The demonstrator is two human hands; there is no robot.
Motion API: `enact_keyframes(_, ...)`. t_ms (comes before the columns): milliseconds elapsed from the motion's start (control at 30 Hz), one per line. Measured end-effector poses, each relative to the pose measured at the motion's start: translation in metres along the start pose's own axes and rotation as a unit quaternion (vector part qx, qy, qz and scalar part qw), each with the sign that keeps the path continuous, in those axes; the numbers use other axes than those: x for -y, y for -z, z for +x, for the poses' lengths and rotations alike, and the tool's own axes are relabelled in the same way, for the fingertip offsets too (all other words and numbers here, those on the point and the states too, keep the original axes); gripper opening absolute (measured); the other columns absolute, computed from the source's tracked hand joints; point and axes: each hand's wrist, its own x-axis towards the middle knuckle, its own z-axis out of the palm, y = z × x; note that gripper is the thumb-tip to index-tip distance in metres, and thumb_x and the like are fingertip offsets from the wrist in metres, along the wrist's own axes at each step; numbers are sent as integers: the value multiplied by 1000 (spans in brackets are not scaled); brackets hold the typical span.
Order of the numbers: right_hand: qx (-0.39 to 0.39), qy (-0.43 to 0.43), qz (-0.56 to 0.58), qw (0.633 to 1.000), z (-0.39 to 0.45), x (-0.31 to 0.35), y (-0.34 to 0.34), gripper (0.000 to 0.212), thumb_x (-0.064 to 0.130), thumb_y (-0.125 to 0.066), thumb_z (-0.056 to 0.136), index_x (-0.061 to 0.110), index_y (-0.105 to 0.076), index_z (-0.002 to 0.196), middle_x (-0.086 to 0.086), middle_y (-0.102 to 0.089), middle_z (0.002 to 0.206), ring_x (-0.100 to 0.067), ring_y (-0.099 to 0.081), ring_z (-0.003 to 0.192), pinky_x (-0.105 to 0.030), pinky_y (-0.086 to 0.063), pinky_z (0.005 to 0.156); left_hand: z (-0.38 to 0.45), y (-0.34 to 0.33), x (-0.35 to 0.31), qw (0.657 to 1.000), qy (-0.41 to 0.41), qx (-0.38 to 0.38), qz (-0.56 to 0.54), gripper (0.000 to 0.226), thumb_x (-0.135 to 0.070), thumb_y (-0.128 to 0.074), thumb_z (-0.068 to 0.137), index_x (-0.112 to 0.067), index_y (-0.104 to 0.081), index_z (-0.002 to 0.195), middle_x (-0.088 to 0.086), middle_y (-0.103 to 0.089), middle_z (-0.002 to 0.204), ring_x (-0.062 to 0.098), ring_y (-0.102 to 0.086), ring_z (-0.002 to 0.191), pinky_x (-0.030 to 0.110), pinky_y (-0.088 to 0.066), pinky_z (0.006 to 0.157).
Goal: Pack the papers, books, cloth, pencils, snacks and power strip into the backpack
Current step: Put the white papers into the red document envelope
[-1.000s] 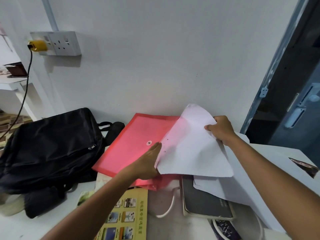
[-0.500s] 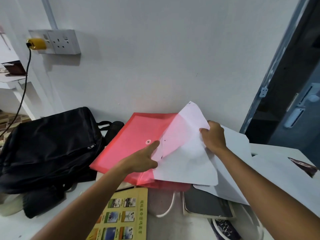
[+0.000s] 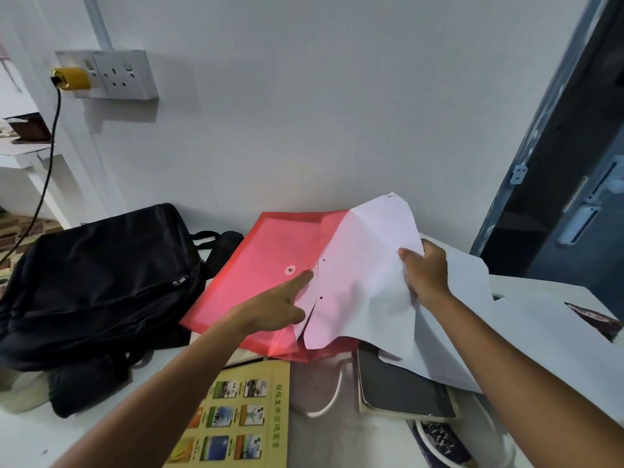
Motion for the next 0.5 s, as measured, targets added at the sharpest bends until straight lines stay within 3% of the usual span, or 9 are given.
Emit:
enact_keyframes(167,23,-112,123,986,2,-1,2,8,5,-61,84,3,-63,91,-9,-66,87,-26,-61,77,-32,-51,72,-3,1,-3,1000,1,-15,8,84,-2,-50,88,-24,-2,154,-10,-2,160,12,-9,147,19,-11,107)
enact_keyframes(267,36,-104,101,989,4,-3,6,9,6,-63,84,7,-64,93,-9,-68,93,-26,-63,81,-38,-53,80,-4,3,-5,1000,-1,-21,-14,83,0,-50,88,-22,-4,154,-7,-2,161,12,-8,147,19,-11,108)
enact_keyframes(367,31,-51,54,997,-2,0,2,10,9,-60,83,3,-64,89,-7,-67,84,-23,-61,73,-34,-52,71,-5,3,-5,999,1,-17,-28,82,1,-48,89,-23,-4,154,-8,-2,160,13,-8,147,22,-11,109)
enact_keyframes(500,13,-25,83,996,-10,-2,-7,8,9,-58,84,3,-62,86,-4,-65,77,-20,-60,67,-26,-46,60,-5,0,-7,999,3,-16,-30,83,2,-48,89,-24,-3,154,-6,-5,160,12,-9,146,21,-12,108)
